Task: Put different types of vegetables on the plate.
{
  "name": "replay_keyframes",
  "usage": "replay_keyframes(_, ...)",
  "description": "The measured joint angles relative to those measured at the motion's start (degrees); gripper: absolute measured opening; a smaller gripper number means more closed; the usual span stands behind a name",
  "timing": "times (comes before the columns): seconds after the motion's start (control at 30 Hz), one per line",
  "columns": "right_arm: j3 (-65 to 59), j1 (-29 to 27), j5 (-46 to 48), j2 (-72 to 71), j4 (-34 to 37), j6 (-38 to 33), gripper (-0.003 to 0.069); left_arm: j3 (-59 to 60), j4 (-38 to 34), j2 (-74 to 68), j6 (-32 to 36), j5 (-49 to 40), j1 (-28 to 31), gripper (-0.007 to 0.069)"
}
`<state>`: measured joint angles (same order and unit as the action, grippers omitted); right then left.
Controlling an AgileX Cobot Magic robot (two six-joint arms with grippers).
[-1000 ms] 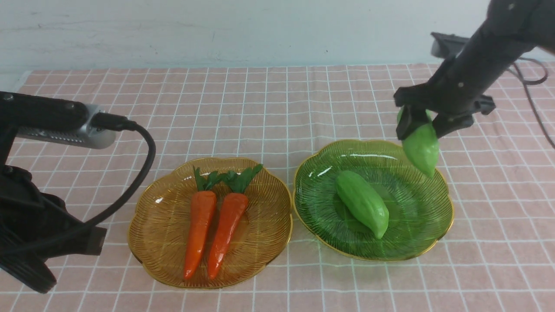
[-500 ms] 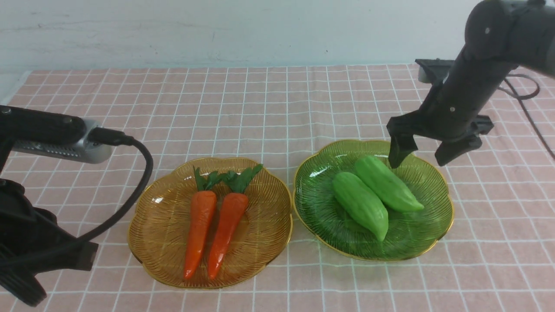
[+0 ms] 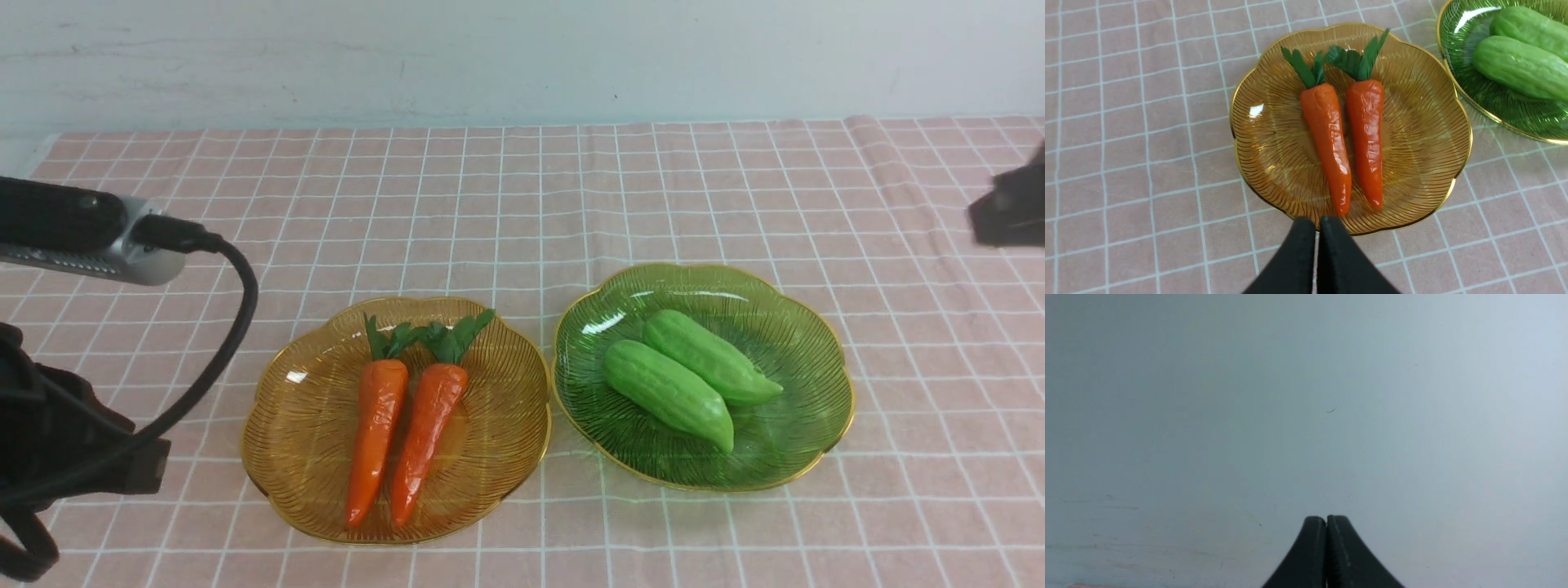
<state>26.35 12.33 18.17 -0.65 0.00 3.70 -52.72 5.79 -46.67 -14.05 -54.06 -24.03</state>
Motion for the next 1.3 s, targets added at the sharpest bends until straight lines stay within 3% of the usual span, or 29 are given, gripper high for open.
replay_keyframes(0.37, -0.2, 0.0, 0.0, 0.0, -0.4, 0.0, -0.0015, 12.0, 0.3, 26.6, 0.0, 5.3, 0.0, -0.0004)
replay_keyframes(0.63, -0.2, 0.0, 0.5, 0.0, -0.4, 0.0, -0.0015, 13.5, -0.8, 34.2, 0.0, 4.8, 0.0, -0.0004)
replay_keyframes(1.0, -0.2, 0.0, 0.5, 0.0, -0.4, 0.0, -0.0015, 15.0, -0.2, 34.5, 0.9, 6.3, 0.0, -0.0004)
replay_keyframes(1.17, -0.2, 0.0, 0.8, 0.0, -0.4, 0.0, -0.0015, 21.6, 1.2, 35.8, 3.6, 17.3, 2.6, -0.0004)
replay_keyframes(1.3, -0.2, 0.0, 0.8, 0.0, -0.4, 0.0, -0.0015, 33.7, 1.2, 40.2, 4.9, 29.4, 9.7, -0.0004)
